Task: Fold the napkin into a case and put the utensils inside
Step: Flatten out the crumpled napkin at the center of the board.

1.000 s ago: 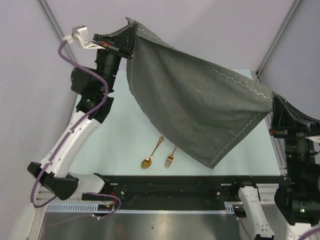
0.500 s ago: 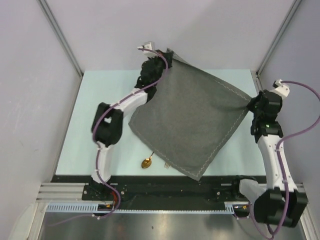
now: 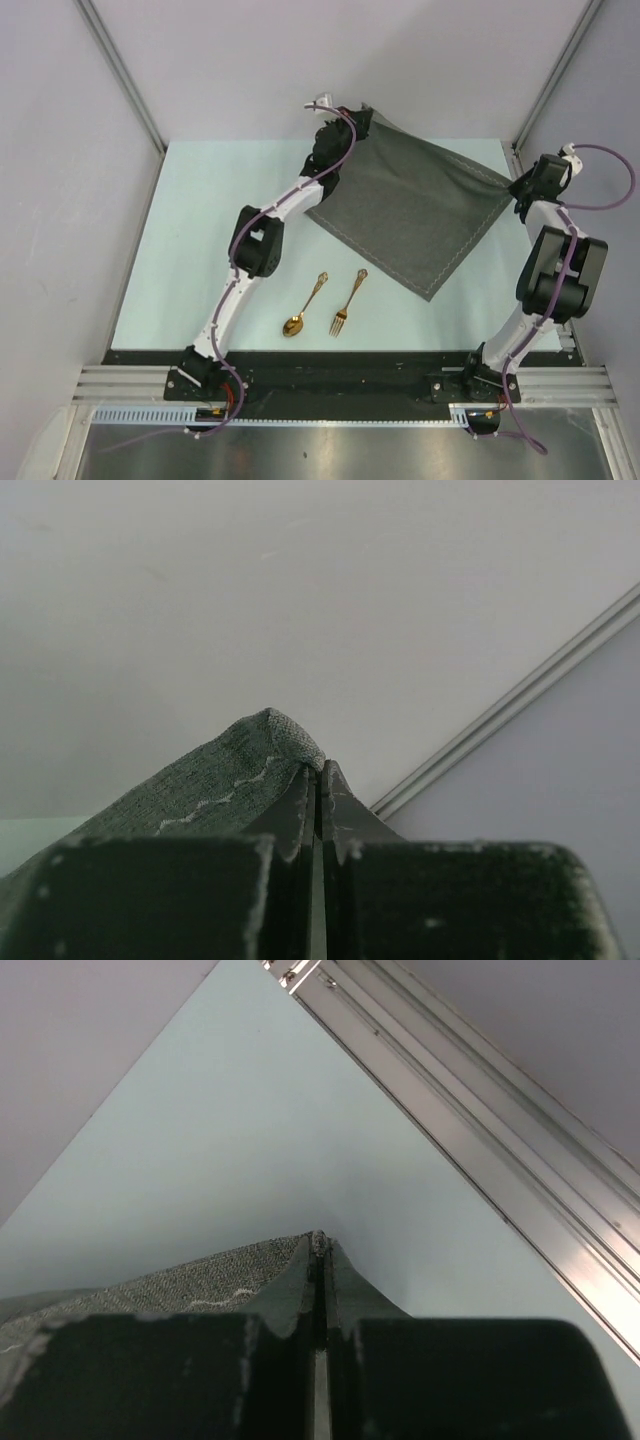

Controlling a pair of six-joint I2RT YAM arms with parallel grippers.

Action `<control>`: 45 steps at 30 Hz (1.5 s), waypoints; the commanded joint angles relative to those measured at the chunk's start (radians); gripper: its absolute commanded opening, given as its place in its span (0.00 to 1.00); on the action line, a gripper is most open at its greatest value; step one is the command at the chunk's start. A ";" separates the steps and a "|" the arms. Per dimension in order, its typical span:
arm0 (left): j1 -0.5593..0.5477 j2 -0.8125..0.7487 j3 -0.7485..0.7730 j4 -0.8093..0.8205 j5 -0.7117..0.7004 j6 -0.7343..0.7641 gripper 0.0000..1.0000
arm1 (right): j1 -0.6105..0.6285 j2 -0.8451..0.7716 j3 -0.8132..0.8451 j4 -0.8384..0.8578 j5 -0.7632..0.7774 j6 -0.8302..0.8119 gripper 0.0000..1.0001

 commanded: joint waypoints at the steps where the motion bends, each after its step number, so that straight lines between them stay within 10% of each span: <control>1: 0.024 0.063 0.138 0.081 -0.109 -0.063 0.00 | -0.024 0.116 0.121 0.034 -0.012 -0.014 0.00; 15: 0.023 0.202 0.273 0.074 -0.284 -0.106 0.03 | -0.017 0.179 0.138 0.144 0.082 -0.031 0.01; 20: 0.046 0.169 0.285 -0.060 -0.266 -0.178 0.99 | 0.002 0.263 0.206 0.192 0.207 -0.068 0.06; 25: 0.098 -0.027 0.084 -0.108 -0.033 -0.180 1.00 | 0.032 0.387 0.523 -0.157 0.307 -0.075 0.50; 31: 0.089 -0.322 -0.213 -0.282 0.153 -0.085 1.00 | 0.085 0.421 0.665 -0.441 0.336 -0.121 0.75; 38: 0.075 -0.492 -0.677 -0.208 0.345 -0.258 0.77 | 0.245 0.256 0.451 -0.389 0.175 -0.089 0.76; 45: 0.005 -0.439 -0.790 -0.144 0.515 -0.399 0.41 | 0.387 0.318 0.409 -0.265 -0.065 0.032 0.66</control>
